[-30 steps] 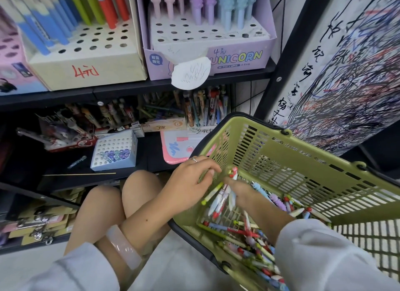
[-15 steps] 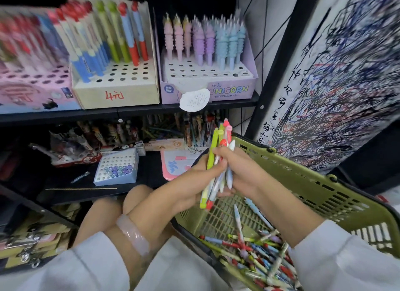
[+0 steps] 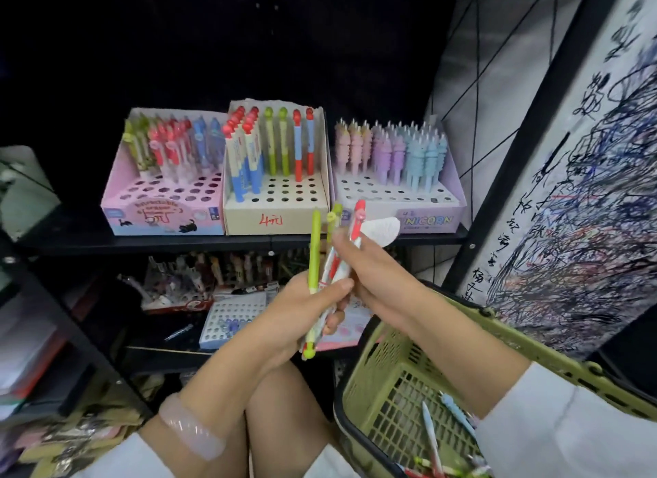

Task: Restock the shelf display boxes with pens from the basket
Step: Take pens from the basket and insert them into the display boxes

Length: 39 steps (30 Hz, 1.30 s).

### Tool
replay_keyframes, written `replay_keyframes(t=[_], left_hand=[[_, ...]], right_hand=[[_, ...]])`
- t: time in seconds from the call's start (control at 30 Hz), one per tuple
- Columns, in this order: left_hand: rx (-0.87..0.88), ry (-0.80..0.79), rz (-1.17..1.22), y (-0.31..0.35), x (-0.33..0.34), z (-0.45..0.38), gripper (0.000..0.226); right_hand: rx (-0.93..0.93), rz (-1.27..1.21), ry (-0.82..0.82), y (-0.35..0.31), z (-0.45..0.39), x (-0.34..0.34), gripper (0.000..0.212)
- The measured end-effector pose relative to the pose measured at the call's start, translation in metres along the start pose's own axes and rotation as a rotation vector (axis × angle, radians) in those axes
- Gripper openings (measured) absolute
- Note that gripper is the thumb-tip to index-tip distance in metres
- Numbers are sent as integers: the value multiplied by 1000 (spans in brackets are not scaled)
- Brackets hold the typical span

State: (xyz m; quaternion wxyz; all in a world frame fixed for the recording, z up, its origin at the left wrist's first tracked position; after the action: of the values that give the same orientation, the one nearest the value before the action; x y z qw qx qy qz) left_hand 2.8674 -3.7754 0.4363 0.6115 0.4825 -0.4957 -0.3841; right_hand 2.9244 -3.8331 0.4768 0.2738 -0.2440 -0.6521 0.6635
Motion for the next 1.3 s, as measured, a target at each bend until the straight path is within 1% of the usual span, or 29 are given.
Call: replay_keyframes(t=[0.03, 0.1, 0.17, 0.23, 0.37, 0.47, 0.5, 0.57, 0.63, 0.67, 0.77, 0.83, 0.9, 1.0, 1.1, 1.2, 1.27, 1.3], left_hand=[[2, 10, 2, 4, -8, 0, 12], [9, 37, 15, 12, -24, -1, 19], [16, 61, -1, 19, -38, -1, 31], [17, 84, -27, 24, -50, 0, 36], [56, 163, 28, 40, -80, 4, 32], [104, 266, 63, 56, -114, 10, 16], [115, 307, 70, 61, -127, 12, 16], [137, 390, 81, 70, -154, 16, 18], [136, 473, 83, 76, -178, 20, 23], [133, 509, 84, 78, -189, 21, 25], [157, 587, 124, 80, -216, 26, 25], [159, 624, 133, 78, -228, 30, 24], [153, 636, 115, 76, -237, 34, 26], [163, 636, 136, 73, -245, 38, 26], [161, 626, 144, 71, -247, 37, 26], [155, 621, 131, 70, -247, 35, 22], [159, 624, 111, 71, -246, 34, 20], [164, 623, 97, 72, -245, 34, 18]], right_hand=[[-26, -40, 23, -8, -6, 2, 42], [-83, -91, 112, -23, -20, 1, 32], [-117, -10, 190, -35, -32, -2, 24], [-122, 106, 207, -41, -42, 2, 21], [-188, 244, 178, -67, -66, 19, 22], [-321, 224, 241, -110, -93, 34, 24], [-386, 217, 266, -127, -103, 40, 23], [-508, 278, 295, -157, -123, 61, 21], [-556, 375, 275, -169, -144, 88, 15], [-555, 426, 255, -168, -154, 104, 11], [-589, 675, 214, -155, -174, 144, 11], [-620, 755, 210, -142, -182, 160, 8], [-611, 788, 194, -130, -189, 169, 8], [-568, 893, 118, -109, -195, 180, 15], [-589, 1035, 57, -95, -196, 191, 20], [-584, 1153, 56, -96, -197, 197, 23], [-585, 1239, 96, -103, -196, 195, 26], [-608, 1238, 133, -108, -193, 194, 27]])
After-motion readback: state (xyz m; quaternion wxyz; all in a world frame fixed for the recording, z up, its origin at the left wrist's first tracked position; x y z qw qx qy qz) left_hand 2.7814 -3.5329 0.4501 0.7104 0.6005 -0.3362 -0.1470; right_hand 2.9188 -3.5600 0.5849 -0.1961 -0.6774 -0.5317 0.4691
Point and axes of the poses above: each hand's wrist, its own z-axis away from the middle knuckle, its own x-axis out of the palm, y = z × x, the point moved 6 cm from there along -z, towards the middle knuckle, and after that the axes turned 3 degrees about y, right-handed, at the moved point
